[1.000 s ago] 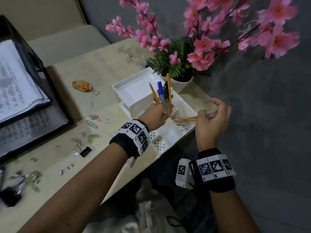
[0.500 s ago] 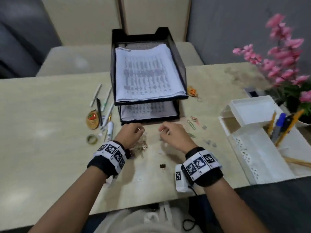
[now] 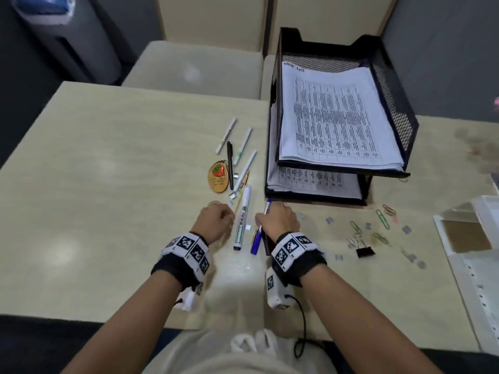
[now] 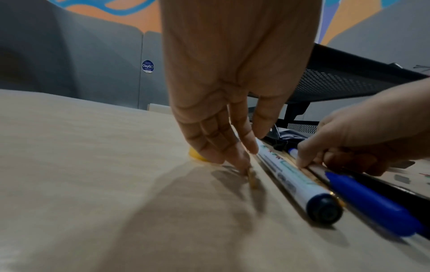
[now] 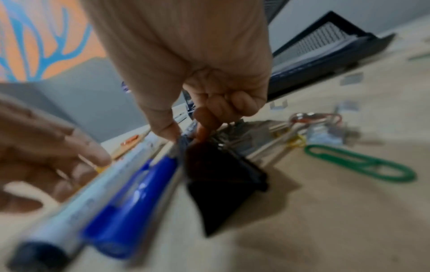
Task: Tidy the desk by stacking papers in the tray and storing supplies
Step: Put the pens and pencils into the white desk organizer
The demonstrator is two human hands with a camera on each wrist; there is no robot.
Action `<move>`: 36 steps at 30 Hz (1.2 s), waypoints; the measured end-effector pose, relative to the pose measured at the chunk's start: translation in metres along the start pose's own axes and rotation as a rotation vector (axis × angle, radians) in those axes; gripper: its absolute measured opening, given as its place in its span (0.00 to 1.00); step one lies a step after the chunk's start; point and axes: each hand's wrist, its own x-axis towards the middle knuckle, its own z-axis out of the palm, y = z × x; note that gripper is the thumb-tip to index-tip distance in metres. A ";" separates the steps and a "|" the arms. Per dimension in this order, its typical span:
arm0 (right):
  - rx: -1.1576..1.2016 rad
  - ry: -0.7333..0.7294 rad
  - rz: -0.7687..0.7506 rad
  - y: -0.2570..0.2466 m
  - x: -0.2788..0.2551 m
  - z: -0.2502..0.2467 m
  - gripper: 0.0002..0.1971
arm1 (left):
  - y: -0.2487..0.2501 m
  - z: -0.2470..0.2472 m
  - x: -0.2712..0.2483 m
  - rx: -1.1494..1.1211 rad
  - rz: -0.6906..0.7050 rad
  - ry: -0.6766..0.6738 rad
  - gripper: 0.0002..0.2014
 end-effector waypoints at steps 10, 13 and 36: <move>0.736 -0.028 -0.191 -0.010 -0.028 -0.038 0.07 | 0.026 -0.005 -0.006 -0.761 -0.120 -0.299 0.16; 0.974 -0.042 -0.238 -0.020 -0.033 -0.048 0.08 | 0.022 -0.010 -0.005 -0.894 -0.150 -0.332 0.19; -0.095 0.054 -0.159 -0.015 -0.024 0.024 0.11 | -0.007 -0.030 0.010 -1.169 -0.313 0.101 0.07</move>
